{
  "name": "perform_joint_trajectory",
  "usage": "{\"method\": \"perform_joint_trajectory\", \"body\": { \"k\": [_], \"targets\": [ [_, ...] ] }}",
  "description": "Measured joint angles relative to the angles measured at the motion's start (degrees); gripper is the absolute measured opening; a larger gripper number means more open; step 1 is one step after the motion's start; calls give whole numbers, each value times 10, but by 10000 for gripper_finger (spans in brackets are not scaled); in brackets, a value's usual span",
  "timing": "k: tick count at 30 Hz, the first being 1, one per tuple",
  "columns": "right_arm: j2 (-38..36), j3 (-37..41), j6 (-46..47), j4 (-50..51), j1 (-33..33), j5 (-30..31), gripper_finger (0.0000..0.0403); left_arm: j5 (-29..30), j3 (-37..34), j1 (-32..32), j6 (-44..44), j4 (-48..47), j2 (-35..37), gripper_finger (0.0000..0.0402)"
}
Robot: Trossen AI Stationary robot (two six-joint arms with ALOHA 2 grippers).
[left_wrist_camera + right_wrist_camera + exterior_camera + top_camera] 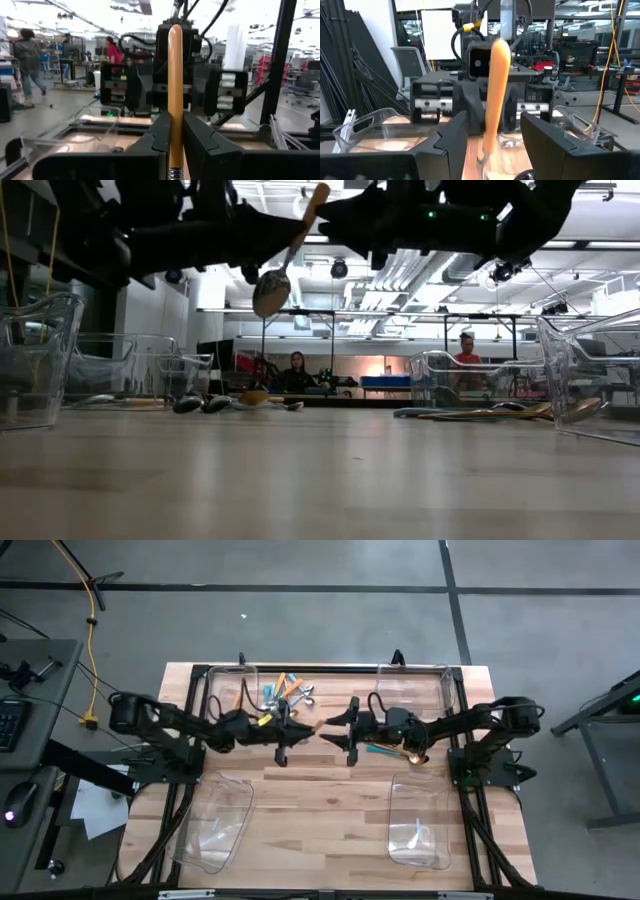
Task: Sort silverware by color (type)
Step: Put the yellow spoon into the top left transparent bin
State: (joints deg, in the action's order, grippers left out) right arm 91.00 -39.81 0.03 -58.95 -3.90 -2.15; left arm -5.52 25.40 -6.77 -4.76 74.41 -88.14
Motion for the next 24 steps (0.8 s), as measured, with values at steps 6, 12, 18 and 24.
{"method": "perform_joint_trajectory", "body": {
  "k": [6,12,18,24],
  "targets": [
    [0,1,1,-4,0,0,168,0,12,1,-1,2,-11,19],
    [0,2,-2,4,0,0,168,0,12,0,5,-4,1,19],
    [-21,6,-14,55,-6,0,168,2,-17,-3,29,-42,60,19],
    [-57,29,-28,59,-7,0,168,9,-71,-13,29,-40,145,19]
  ]
}}
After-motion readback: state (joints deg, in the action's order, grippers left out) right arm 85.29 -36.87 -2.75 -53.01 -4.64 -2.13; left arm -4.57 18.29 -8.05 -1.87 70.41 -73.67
